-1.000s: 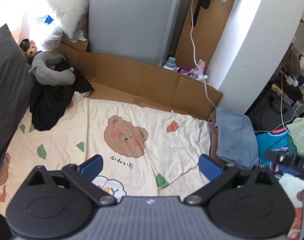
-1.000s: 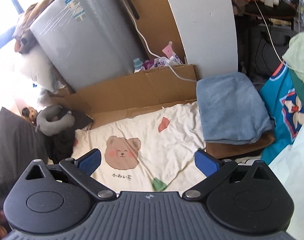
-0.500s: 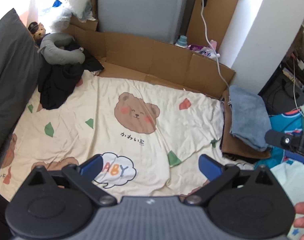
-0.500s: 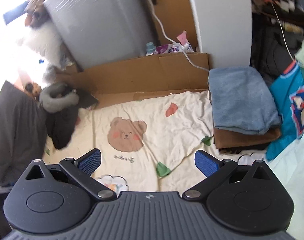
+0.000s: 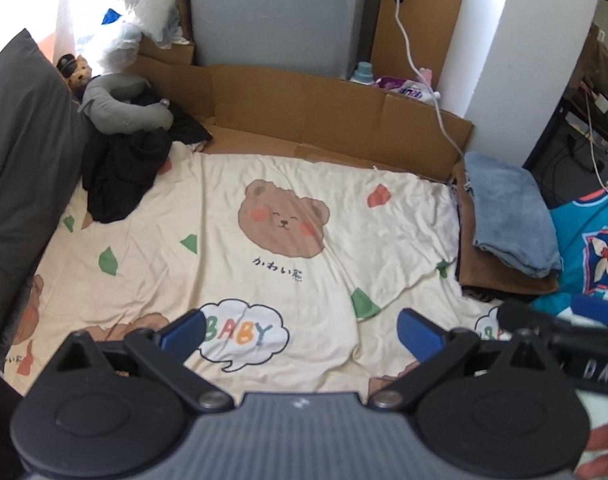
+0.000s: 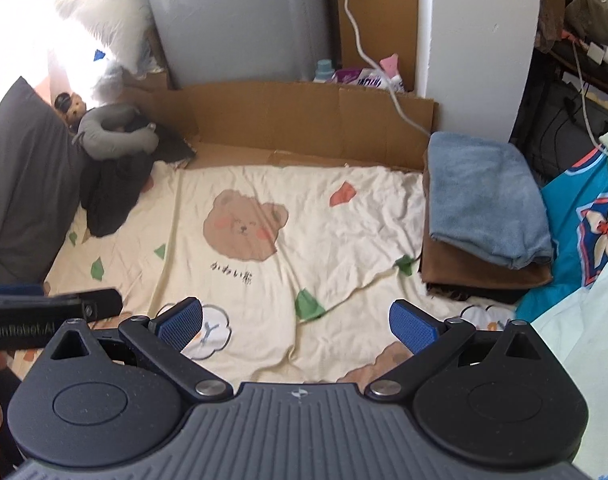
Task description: Fold clothes
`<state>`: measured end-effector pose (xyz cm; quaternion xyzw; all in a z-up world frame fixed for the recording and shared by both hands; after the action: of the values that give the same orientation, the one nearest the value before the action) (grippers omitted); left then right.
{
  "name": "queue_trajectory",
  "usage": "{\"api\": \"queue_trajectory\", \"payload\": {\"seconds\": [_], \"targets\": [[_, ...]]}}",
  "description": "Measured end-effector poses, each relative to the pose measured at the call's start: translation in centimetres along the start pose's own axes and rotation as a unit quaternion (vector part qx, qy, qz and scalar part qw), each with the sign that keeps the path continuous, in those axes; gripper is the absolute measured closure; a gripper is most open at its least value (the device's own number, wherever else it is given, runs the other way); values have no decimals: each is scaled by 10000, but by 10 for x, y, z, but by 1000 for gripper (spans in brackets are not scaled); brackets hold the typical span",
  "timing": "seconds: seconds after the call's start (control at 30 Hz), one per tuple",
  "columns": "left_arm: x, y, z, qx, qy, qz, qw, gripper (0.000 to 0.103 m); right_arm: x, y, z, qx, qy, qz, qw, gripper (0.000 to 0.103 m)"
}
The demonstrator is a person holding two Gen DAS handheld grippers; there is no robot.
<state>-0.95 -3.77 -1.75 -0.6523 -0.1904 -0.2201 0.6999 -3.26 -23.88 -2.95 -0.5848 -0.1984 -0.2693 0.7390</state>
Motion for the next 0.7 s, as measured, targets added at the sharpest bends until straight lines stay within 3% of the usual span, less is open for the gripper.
{"api": "queue_trajectory", "payload": {"seconds": [0.7], "targets": [[-8,11,3,298,90,145,9994,1,-8,13,7,141,-20,275,9995,0]]}}
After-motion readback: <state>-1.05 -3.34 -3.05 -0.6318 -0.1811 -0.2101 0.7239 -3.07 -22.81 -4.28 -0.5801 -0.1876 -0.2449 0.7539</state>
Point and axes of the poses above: each gripper's, at about its wrist camera, not at the fingertips, and y roughly the way its jaws point, z to its left, x to its top, the point moved 1 cm from there along y, roughly the way its jaws point, and after that the axes turned 8 degrees about x, right-handed, at the moved point
